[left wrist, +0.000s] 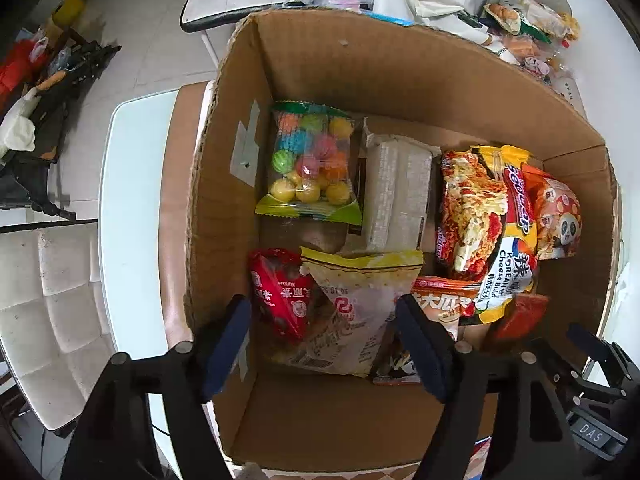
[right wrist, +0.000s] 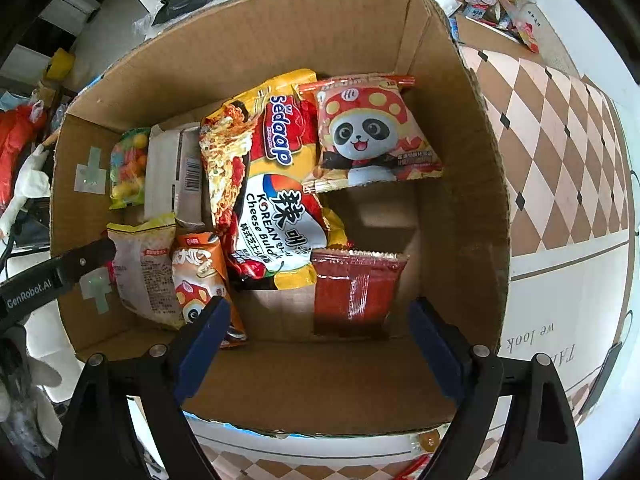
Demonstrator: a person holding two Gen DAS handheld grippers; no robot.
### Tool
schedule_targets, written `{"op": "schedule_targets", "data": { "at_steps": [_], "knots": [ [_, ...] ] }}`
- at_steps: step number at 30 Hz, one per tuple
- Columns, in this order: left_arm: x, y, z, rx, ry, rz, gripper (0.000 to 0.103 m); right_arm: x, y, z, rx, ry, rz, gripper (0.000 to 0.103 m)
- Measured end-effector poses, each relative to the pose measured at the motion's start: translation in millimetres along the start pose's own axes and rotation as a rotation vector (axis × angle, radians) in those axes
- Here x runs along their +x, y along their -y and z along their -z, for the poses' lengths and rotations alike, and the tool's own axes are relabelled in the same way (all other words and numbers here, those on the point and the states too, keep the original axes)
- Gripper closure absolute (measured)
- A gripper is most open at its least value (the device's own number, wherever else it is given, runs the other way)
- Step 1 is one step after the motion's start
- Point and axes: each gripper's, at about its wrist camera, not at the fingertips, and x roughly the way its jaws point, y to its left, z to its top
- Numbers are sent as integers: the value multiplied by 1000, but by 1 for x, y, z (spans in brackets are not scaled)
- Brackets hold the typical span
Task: Organize snacks
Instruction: 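Carry both packs into the box and open both tools, then lift both tools out of the box back toward the table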
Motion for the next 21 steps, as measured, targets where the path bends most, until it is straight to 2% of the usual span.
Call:
{"op": "schedule_targets", "data": {
  "at_steps": [5, 9, 12, 21],
  "knots": [
    [-14, 3, 10, 0, 44, -9, 28, -6, -2, 6, -16, 16, 10, 11],
    [-23, 6, 29, -15, 85, 29, 27, -11, -2, 15, -29, 44, 27, 11],
    [-30, 9, 47, -6, 120, 22, 27, -19, -2, 24, -55, 69, 42, 11],
    [-61, 13, 90, -28, 246, -15, 28, -60, -11, 63, -124, 210, 84, 11]
  ]
}}
